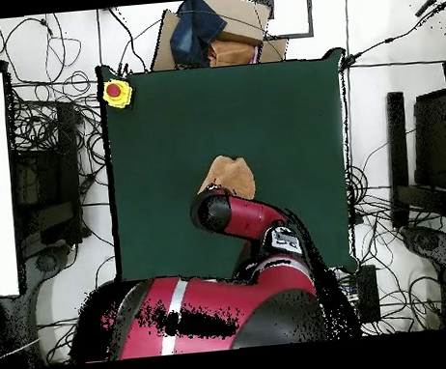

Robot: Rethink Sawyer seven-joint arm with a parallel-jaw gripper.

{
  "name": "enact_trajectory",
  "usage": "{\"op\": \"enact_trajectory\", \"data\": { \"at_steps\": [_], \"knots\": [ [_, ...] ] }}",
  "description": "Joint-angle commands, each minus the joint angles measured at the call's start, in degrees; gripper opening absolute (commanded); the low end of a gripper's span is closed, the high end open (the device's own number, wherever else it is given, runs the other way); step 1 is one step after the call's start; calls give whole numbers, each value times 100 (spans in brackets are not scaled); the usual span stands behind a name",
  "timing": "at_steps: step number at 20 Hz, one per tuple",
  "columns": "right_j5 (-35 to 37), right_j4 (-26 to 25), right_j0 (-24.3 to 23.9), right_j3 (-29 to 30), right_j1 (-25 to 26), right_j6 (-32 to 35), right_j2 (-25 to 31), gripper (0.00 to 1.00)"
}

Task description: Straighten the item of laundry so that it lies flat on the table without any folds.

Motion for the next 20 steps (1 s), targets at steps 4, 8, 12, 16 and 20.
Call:
{"op": "enact_trajectory", "data": {
  "at_steps": [4, 8, 12, 16, 20],
  "knots": [
    [180, -245, -74, -340, 278, 303, 914, 0],
    [198, -262, -35, -358, 241, 339, 875, 0],
    [163, -259, -15, -312, 220, 394, 855, 0],
    [90, -211, 92, -338, 219, 482, 734, 100],
    [-198, -153, 277, -365, 244, 651, 519, 100]
  ]
}}
